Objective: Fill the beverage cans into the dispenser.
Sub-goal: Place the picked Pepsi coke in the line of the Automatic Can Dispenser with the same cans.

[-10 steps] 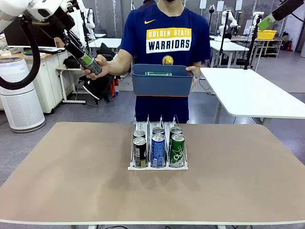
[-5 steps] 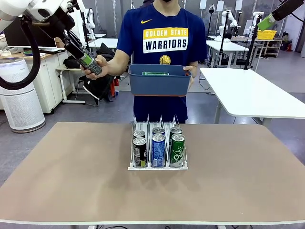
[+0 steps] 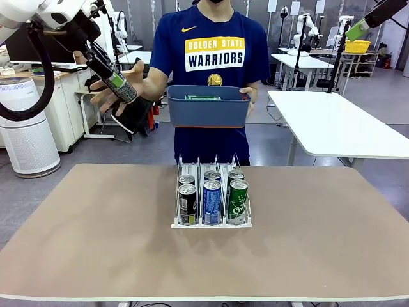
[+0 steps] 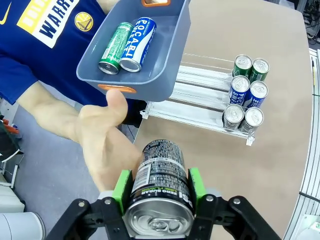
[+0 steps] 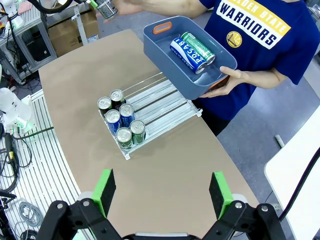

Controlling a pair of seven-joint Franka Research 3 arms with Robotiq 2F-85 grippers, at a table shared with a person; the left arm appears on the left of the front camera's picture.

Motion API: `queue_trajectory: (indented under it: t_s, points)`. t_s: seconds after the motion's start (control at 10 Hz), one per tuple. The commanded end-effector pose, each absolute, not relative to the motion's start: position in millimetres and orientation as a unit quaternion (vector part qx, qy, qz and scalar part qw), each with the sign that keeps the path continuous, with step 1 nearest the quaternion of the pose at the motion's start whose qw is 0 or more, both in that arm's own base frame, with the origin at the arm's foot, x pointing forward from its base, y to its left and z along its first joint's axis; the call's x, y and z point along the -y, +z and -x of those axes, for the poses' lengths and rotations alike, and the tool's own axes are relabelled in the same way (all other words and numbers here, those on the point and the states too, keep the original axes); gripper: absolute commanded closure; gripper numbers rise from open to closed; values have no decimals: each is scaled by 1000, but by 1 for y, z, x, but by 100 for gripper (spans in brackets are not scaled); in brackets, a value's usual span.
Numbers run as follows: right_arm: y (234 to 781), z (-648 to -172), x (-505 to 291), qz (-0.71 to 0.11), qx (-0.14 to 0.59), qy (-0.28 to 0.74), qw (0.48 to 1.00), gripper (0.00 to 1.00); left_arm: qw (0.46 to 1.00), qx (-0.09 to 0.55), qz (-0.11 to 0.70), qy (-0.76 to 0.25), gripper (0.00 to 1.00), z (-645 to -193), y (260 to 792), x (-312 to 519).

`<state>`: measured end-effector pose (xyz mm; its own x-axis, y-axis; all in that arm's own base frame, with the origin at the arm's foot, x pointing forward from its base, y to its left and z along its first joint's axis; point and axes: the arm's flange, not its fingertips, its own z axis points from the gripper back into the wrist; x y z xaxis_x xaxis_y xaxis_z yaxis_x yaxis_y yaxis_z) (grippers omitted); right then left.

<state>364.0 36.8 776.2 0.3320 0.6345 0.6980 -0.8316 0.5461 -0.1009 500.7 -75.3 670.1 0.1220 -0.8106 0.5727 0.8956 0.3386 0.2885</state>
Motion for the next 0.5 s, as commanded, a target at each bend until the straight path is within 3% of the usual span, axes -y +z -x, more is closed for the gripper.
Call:
queue_trajectory:
  t_s: [0.0,0.4]
  points:
    - [776,-364,-37,-139,355,455,804,0,744,340,67,-571,100,-500,672,73]
    - [776,-364,-37,-139,355,455,804,0,744,340,67,-571,100,-500,672,73]
